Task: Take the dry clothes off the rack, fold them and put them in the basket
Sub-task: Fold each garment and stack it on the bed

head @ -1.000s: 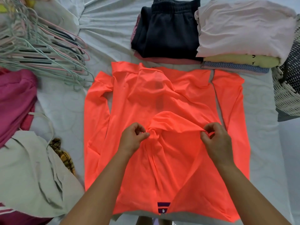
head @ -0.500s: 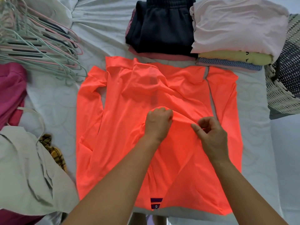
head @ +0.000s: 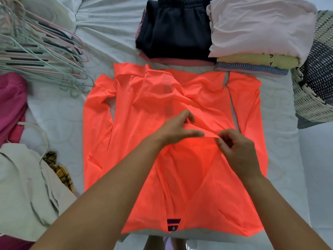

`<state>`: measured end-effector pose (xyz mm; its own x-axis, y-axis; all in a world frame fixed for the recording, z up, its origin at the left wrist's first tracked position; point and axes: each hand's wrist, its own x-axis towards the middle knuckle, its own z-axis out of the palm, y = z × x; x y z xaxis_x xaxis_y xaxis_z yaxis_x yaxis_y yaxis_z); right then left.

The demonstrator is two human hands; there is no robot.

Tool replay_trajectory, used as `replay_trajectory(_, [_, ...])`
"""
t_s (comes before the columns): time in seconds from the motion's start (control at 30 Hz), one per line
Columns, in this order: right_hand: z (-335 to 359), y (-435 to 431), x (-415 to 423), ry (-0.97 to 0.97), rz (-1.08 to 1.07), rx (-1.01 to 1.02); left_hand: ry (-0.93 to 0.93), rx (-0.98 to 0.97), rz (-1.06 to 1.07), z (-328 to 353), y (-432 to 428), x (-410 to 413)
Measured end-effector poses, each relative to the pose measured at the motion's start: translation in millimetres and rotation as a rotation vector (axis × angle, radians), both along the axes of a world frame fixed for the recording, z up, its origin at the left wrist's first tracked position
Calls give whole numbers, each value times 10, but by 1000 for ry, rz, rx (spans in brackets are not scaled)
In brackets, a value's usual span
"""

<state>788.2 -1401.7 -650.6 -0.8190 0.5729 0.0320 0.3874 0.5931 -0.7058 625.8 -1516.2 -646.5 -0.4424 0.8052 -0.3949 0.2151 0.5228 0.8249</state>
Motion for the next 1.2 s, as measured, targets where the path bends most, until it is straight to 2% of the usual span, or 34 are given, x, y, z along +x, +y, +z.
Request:
replay_trajectory(0.07, [22, 2, -14, 20, -48, -31, 414, -210, -191, -56, -1, 47])
replay_trajectory(0.13, [41, -10, -25, 36, -97, -57, 728, -237, -193, -98, -12, 79])
replay_trajectory(0.23, [60, -3, -18, 46, -160, -53, 906, -93, -17, -164, -74, 55])
replay_trajectory(0.3, [65, 22, -1, 52, -203, -56, 950, -39, 25, -197, -179, 18])
replay_trajectory(0.47, [107, 43, 41, 67, -295, -96, 921, -78, 83, -228, -547, -70])
replay_trajectory(0.63, [62, 52, 114, 10, -328, -53, 732, -193, 252, -134, -870, -29])
replay_trajectory(0.77, [8, 9, 117, 8, -232, -62, 552, -68, 320, -91, -1024, 52])
replay_trajectory(0.93, [20, -95, 110, 102, -126, -17, 287, 119, 681, -95, -1116, 56])
replay_trajectory(1.03, [-85, -173, 213, 78, -84, -14, 207, 52, 685, -251, -1269, 200])
replay_trajectory(1.1, [-183, -236, 277, 16, -64, -48, 244, -81, 631, -391, -1383, 257])
replay_trajectory(1.2, [-219, -255, 284, -13, -64, -68, 309, -120, 572, -435, -1429, 210])
